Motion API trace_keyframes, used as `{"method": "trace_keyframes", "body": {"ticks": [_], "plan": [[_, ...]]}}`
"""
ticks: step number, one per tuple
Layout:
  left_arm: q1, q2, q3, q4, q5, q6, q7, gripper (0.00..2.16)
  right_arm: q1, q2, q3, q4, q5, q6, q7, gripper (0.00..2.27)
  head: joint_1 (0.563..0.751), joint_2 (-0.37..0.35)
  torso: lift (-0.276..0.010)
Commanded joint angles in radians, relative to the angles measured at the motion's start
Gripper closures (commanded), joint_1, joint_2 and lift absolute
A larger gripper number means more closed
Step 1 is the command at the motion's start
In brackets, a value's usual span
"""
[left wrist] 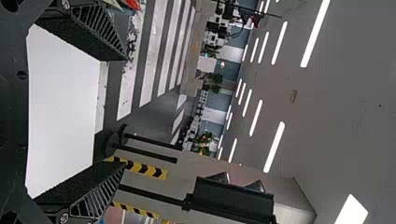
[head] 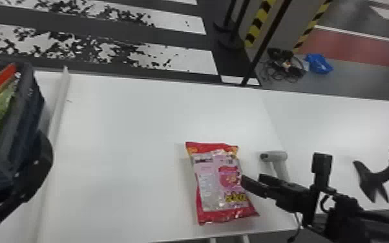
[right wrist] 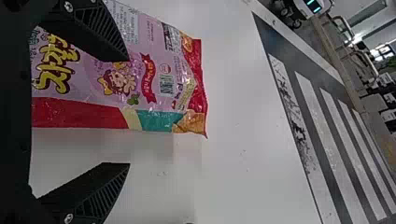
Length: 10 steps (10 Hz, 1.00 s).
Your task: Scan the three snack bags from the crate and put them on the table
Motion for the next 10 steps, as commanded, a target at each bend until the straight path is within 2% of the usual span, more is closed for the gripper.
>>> {"method": "trace_keyframes", "body": {"ticks": [1, 4, 5, 6, 7, 10], "plan": [[0.001, 0.0, -0.001, 0.001, -0.007, 0.002, 0.0, 0.08, -0.005, 0.0, 0.026, 0.015, 0.011, -0.002, 0.003, 0.08, 0.695, -0.253, -0.094], [-0.001, -0.003, -0.003, 0.004, -0.016, 0.002, 0.002, 0.08, -0.008, -0.008, 0.061, 0.023, 0.014, 0.01, 0.009, 0.1, 0.695, -0.227, -0.094], [-0.003, -0.003, -0.003, 0.006, -0.017, 0.002, 0.002, 0.08, -0.017, -0.016, 0.078, 0.032, 0.023, 0.019, 0.019, 0.5, 0.695, -0.223, -0.094], [-0.003, -0.002, -0.003, 0.004, -0.016, 0.002, 0.002, 0.08, -0.028, -0.014, 0.086, 0.04, 0.031, 0.035, 0.025, 1.81, 0.695, -0.214, -0.094], [-0.003, -0.002, -0.001, 0.004, -0.016, 0.002, 0.002, 0.08, -0.031, -0.014, 0.084, 0.043, 0.023, 0.041, 0.029, 2.21, 0.695, -0.205, -0.094], [-0.003, -0.002, -0.001, 0.003, -0.016, 0.002, 0.002, 0.08, -0.009, -0.01, 0.05, 0.007, -0.034, 0.035, 0.036, 2.24, 0.695, -0.195, -0.094]]}}
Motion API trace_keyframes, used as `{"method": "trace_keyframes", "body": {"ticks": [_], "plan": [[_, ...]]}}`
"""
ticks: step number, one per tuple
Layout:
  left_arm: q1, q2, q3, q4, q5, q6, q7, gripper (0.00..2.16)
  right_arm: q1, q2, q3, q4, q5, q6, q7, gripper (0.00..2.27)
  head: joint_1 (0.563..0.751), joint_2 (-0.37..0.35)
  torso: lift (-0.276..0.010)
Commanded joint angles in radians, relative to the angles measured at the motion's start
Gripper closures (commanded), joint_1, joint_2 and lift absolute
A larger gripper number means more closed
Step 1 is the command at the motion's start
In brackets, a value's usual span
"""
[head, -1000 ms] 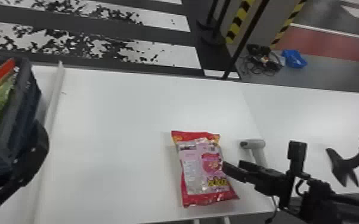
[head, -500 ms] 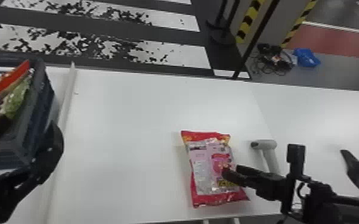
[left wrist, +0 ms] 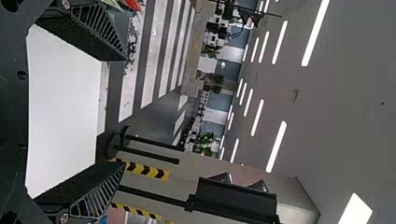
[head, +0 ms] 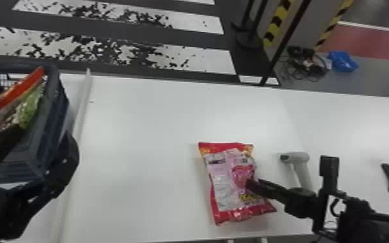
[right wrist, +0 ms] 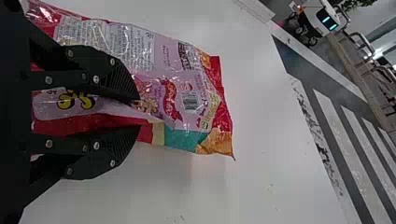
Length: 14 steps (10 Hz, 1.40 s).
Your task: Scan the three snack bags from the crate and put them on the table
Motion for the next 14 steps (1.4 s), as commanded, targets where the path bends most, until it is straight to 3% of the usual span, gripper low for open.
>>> {"method": "trace_keyframes", "body": {"ticks": [1, 4, 6, 8, 9, 11, 14], "plan": [[0.0, 0.0, 0.0, 0.001, 0.0, -0.001, 0.001, 0.08, 0.018, 0.004, -0.038, -0.041, -0.054, 0.013, 0.0, 2.24, 0.695, -0.195, -0.094], [0.0, -0.002, -0.001, 0.001, -0.002, 0.002, 0.001, 0.08, 0.017, 0.025, -0.187, -0.107, -0.241, 0.077, -0.02, 2.24, 0.695, -0.201, -0.094], [0.002, 0.0, -0.001, 0.002, -0.006, 0.002, 0.006, 0.08, -0.028, 0.07, -0.349, -0.092, -0.417, 0.083, -0.137, 2.24, 0.695, -0.248, -0.094], [-0.003, 0.0, -0.001, 0.008, -0.012, 0.008, 0.006, 0.08, -0.14, 0.073, -0.438, 0.034, -0.445, 0.016, -0.296, 2.24, 0.695, -0.345, -0.094], [-0.003, 0.0, -0.001, 0.011, -0.015, 0.008, 0.006, 0.08, -0.192, 0.064, -0.469, 0.118, -0.456, -0.003, -0.368, 2.24, 0.695, -0.35, -0.094], [-0.001, 0.002, -0.001, 0.018, -0.017, 0.008, 0.008, 0.08, -0.238, 0.042, -0.457, 0.279, -0.47, -0.26, -0.56, 2.24, 0.695, -0.35, -0.094], [0.002, 0.005, -0.001, 0.018, -0.018, 0.011, 0.008, 0.08, -0.337, -0.05, -0.414, 0.569, -0.462, -0.426, -0.739, 2.25, 0.695, -0.35, -0.094]]}}
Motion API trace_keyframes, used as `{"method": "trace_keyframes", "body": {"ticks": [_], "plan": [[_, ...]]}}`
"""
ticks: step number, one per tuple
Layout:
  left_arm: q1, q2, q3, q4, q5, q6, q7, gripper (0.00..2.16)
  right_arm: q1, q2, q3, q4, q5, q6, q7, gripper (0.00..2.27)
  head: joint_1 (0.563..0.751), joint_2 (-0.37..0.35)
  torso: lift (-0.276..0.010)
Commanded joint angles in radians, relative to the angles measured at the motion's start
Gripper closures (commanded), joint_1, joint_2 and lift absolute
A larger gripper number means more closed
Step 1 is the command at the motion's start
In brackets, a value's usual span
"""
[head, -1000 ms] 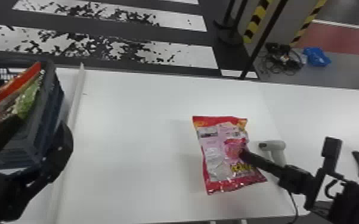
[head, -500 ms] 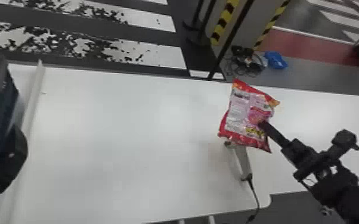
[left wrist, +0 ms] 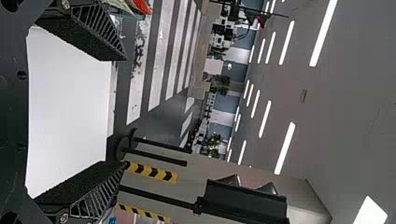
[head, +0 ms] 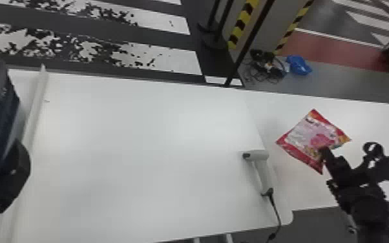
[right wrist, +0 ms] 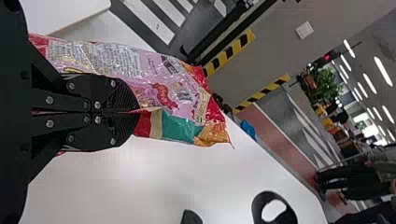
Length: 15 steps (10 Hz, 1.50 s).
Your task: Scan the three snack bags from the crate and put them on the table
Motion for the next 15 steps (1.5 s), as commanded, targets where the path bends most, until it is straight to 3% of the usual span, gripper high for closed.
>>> {"method": "trace_keyframes", "body": {"ticks": [1, 2, 3, 4, 5, 8, 9, 10, 13, 15], "plan": [[0.0, 0.001, 0.0, 0.0, 0.0, 0.001, 0.0, 0.08, -0.049, -0.055, 0.051, 0.141, 0.024, -0.027, -0.052, 2.24, 0.695, -0.35, -0.094], [0.0, 0.002, -0.006, -0.003, 0.001, -0.002, 0.003, 0.08, -0.086, -0.092, 0.09, 0.249, 0.041, -0.033, -0.052, 2.24, 0.695, -0.35, -0.094], [0.0, 0.004, -0.012, -0.009, 0.001, -0.002, 0.005, 0.08, -0.096, -0.086, 0.116, 0.273, 0.08, -0.094, -0.053, 2.04, 0.695, -0.35, -0.094], [-0.001, 0.005, -0.014, -0.011, 0.001, -0.002, 0.006, 0.08, -0.094, -0.08, 0.142, 0.272, 0.087, -0.122, -0.055, 1.34, 0.695, -0.35, -0.094], [-0.003, 0.005, -0.014, -0.011, 0.001, -0.002, 0.009, 0.08, -0.072, -0.075, 0.182, 0.23, 0.106, -0.125, -0.055, 0.0, 0.695, -0.35, -0.094], [-0.006, 0.01, -0.014, -0.012, 0.001, -0.005, 0.011, 0.08, 0.015, -0.051, 0.174, 0.043, 0.144, -0.008, -0.057, 0.03, 0.695, -0.35, -0.094], [-0.008, 0.01, -0.012, -0.012, 0.0, -0.005, 0.012, 0.08, 0.073, -0.017, 0.162, -0.078, 0.176, -0.008, -0.057, 0.04, 0.695, -0.35, -0.094], [-0.014, 0.01, -0.014, -0.009, 0.0, -0.005, 0.014, 0.08, 0.15, -0.009, 0.166, -0.222, 0.19, 0.022, -0.038, 0.04, 0.695, -0.35, -0.094], [-0.038, 0.01, -0.064, 0.002, -0.04, 0.004, 0.046, 0.08, 0.365, 0.129, 0.197, -0.698, 0.19, 0.164, 0.098, 0.05, 0.695, -0.35, -0.094], [-0.04, 0.01, -0.075, 0.005, -0.048, 0.007, 0.054, 0.08, 0.458, 0.177, 0.307, -0.871, 0.193, 0.176, 0.1, 0.06, 0.695, -0.35, -0.094]]}}
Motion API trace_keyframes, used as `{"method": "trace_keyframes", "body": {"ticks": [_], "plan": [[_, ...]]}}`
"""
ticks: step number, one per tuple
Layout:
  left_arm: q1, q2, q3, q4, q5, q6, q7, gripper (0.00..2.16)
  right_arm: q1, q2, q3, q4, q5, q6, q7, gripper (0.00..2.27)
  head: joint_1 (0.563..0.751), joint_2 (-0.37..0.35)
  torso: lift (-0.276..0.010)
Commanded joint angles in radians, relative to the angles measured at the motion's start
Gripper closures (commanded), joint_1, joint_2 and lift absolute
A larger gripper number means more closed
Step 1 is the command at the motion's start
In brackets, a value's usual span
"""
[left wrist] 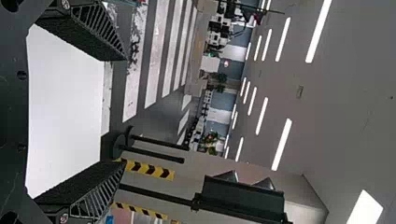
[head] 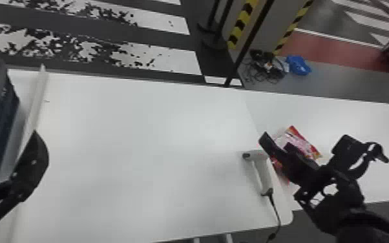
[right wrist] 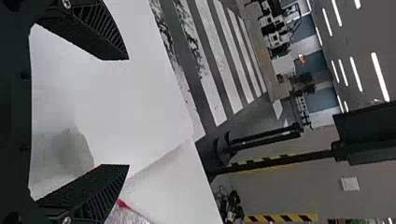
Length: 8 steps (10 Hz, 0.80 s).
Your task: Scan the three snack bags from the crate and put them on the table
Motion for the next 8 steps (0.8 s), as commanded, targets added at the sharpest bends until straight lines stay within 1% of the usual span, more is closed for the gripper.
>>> {"method": "trace_keyframes", "body": {"ticks": [1, 2, 3, 4, 5, 6, 7, 8], "plan": [[0.0, -0.001, -0.002, 0.003, 0.002, 0.004, 0.006, 0.08, 0.056, 0.04, 0.095, -0.097, 0.013, 0.002, 0.001, 0.06, 0.695, -0.35, -0.094], [0.0, -0.001, -0.004, 0.002, 0.002, 0.007, 0.01, 0.08, 0.091, 0.057, 0.187, -0.14, 0.086, -0.047, 0.003, 0.06, 0.695, -0.337, -0.094], [0.0, -0.001, -0.004, 0.002, 0.0, 0.007, 0.01, 0.08, 0.139, 0.061, 0.299, -0.153, 0.215, -0.243, 0.003, 0.06, 0.695, -0.276, -0.094], [0.005, 0.0, -0.004, 0.003, 0.0, 0.004, 0.01, 0.08, 0.182, 0.061, 0.391, -0.142, 0.31, -0.442, 0.001, 0.06, 0.695, -0.217, -0.094], [0.006, 0.0, -0.004, 0.008, 0.0, 0.004, 0.01, 0.08, 0.211, 0.061, 0.449, -0.127, 0.346, -0.547, -0.002, 0.06, 0.695, -0.168, -0.094], [0.006, 0.0, -0.004, 0.017, 0.0, 0.004, 0.01, 0.08, 0.245, 0.061, 0.511, -0.107, 0.399, -0.685, -0.019, 0.06, 0.695, -0.121, -0.094], [0.008, 0.0, -0.001, 0.022, 0.0, 0.001, 0.012, 0.08, 0.271, 0.06, 0.546, -0.093, 0.404, -0.746, -0.023, 0.07, 0.695, -0.102, -0.094], [0.014, 0.0, 0.011, 0.022, 0.0, -0.002, 0.012, 0.08, 0.275, 0.06, 0.566, -0.068, 0.422, -0.789, -0.039, 0.06, 0.695, -0.069, -0.094]]}}
